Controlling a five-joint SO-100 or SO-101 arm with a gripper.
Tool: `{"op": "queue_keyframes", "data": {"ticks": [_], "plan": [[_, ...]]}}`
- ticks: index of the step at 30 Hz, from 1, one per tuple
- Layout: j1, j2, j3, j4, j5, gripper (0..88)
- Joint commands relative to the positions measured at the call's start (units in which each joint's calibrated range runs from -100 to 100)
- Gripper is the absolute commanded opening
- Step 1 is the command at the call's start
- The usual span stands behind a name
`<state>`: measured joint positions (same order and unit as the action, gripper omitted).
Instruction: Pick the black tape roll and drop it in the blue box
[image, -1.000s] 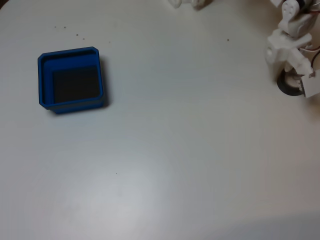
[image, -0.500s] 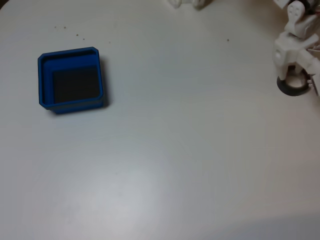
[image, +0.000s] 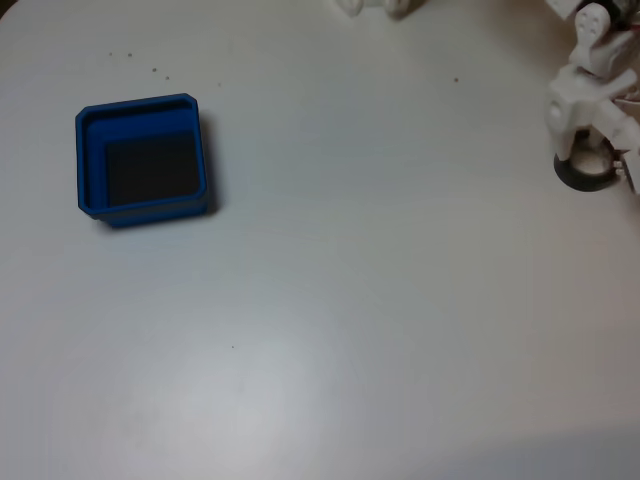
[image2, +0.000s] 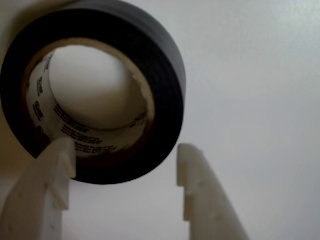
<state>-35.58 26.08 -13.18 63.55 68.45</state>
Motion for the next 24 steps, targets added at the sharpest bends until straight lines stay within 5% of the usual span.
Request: {"op": "queue_keyframes", "data": {"ticks": [1,24], "plan": [[-0.2,-0.5,-4.0,-1.0,0.2,18.7],[0.5,1.6,-3.8,-1.0,-0.5,18.7]]}}
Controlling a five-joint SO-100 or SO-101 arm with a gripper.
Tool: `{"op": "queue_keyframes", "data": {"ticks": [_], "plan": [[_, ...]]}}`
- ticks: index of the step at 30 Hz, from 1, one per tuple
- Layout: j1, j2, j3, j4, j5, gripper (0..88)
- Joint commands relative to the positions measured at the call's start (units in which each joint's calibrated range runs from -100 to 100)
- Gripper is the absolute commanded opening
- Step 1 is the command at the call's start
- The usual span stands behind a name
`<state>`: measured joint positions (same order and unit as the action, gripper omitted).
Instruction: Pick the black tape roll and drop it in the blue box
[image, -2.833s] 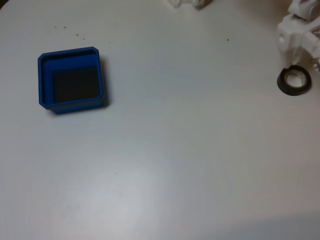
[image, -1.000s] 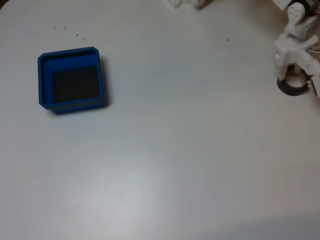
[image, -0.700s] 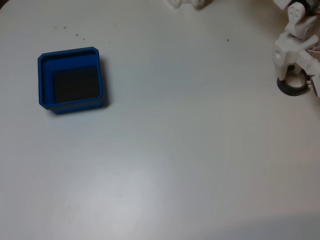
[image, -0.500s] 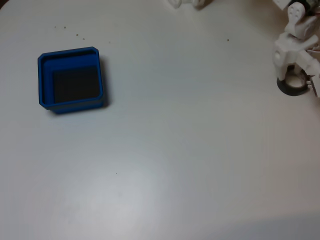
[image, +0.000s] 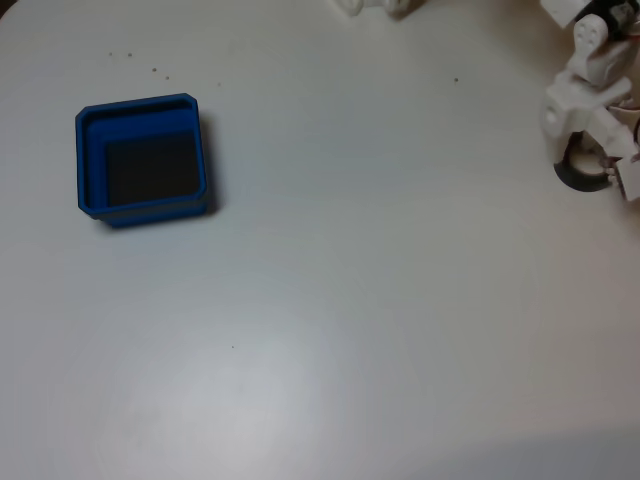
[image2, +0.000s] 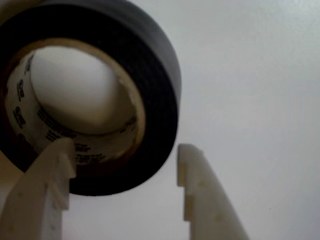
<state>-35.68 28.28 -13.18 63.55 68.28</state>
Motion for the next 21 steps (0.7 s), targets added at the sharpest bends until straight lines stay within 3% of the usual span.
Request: {"op": "queue_keyframes", "data": {"ticks": [1,21], "plan": [[0.6,-0.6,-3.9,-1.0,-0.3,18.7],[2.1,0.3,-3.5,-0.9,-0.5,18.7]]}}
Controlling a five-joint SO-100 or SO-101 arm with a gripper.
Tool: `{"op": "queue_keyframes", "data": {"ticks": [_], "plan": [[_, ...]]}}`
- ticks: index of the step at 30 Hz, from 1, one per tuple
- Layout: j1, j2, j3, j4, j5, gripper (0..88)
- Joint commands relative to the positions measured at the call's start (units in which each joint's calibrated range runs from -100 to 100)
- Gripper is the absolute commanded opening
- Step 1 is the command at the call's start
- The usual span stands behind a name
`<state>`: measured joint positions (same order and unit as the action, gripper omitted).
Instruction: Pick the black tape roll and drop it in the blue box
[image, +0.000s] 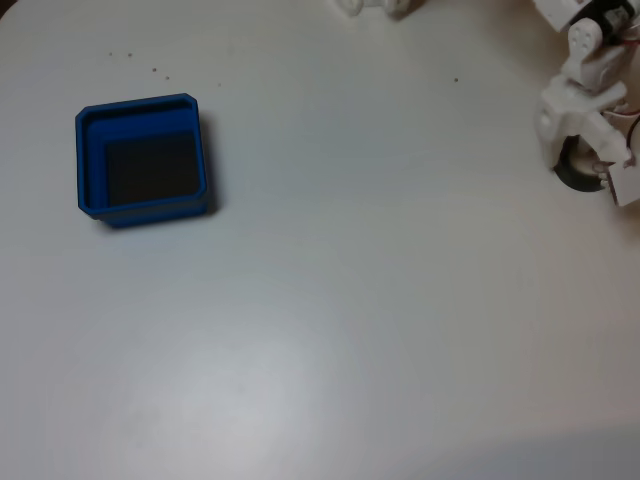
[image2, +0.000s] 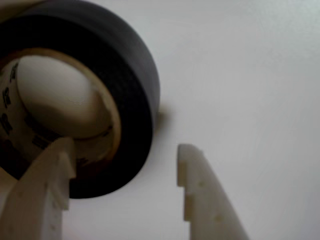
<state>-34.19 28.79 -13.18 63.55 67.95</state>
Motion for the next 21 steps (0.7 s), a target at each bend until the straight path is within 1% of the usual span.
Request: {"op": "queue_keyframes", "data": {"ticks": [1,21], "plan": [[0.8,0.0,-3.5,-0.9,-0.2,18.7],[1.2,3.6,-3.5,-1.0,-0.2,18.6]]}}
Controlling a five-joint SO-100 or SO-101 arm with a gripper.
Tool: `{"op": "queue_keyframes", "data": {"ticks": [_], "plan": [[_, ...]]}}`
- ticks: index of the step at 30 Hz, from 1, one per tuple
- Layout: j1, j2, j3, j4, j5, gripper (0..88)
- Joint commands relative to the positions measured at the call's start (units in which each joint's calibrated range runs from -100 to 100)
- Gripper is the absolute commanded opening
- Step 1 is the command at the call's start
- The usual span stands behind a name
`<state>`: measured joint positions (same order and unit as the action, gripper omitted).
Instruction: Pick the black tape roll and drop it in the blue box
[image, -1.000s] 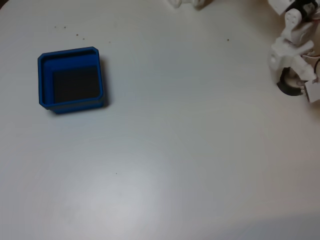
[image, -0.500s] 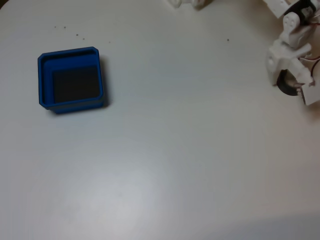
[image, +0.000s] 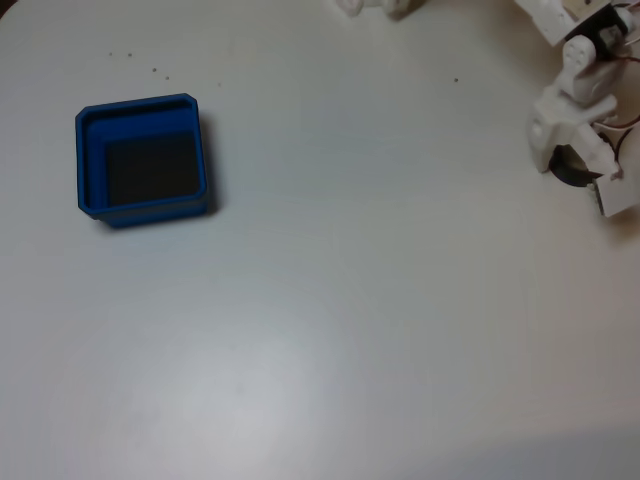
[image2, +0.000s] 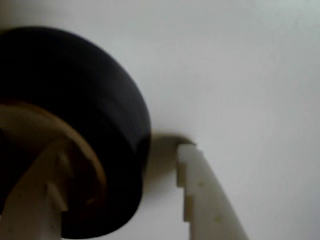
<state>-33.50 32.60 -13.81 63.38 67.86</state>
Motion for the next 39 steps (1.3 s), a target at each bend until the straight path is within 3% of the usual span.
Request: {"op": "queue_keyframes", "data": {"ticks": [1,7,12,25,39], "plan": [[0.4,-0.3,-2.9,-0.8,-0.1,18.6],[0.4,-0.3,-2.9,-0.5,0.0,15.5],[0.5,-0.4,-2.9,0.1,0.0,0.0],[1.4,-1.1,-3.3,0.6,0.1,1.3],[7.8,-14.4,-6.2,16.5,0.2,1.2]]}}
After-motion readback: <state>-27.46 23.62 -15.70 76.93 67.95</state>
